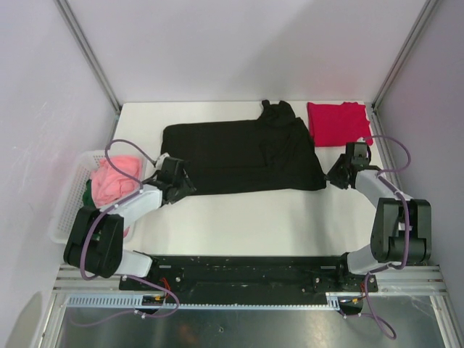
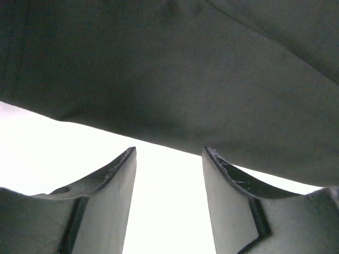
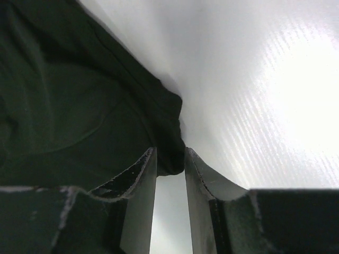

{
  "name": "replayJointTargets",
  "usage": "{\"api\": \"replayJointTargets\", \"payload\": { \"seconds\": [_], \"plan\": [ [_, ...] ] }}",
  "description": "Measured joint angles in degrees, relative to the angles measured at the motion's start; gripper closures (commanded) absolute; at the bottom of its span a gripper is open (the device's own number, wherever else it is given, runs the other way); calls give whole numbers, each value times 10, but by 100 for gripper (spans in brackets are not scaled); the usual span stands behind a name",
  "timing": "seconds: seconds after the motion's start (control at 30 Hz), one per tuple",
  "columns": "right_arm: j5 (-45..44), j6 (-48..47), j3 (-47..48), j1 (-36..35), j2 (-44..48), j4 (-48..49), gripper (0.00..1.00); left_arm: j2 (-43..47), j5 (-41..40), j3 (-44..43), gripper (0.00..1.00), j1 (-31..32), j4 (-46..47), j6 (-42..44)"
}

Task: Fold and stack the t-shirts
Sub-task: Fold the flattened tshirt in 1/3 of the way

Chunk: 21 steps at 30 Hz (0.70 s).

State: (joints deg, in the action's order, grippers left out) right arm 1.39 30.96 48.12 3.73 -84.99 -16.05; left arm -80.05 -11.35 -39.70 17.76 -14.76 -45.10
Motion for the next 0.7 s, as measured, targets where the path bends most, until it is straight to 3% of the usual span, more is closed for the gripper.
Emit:
{"api": "replayJointTargets", "payload": {
  "seconds": [0.33,0.7],
  "plan": [
    [-47,-15,0,-72,13,-3,65,35,7,28,43,-1,1,-2],
    [-71,-36,14,-73,-44,-3,67,60,14,42,43,-5,1,-1]
  ]
}}
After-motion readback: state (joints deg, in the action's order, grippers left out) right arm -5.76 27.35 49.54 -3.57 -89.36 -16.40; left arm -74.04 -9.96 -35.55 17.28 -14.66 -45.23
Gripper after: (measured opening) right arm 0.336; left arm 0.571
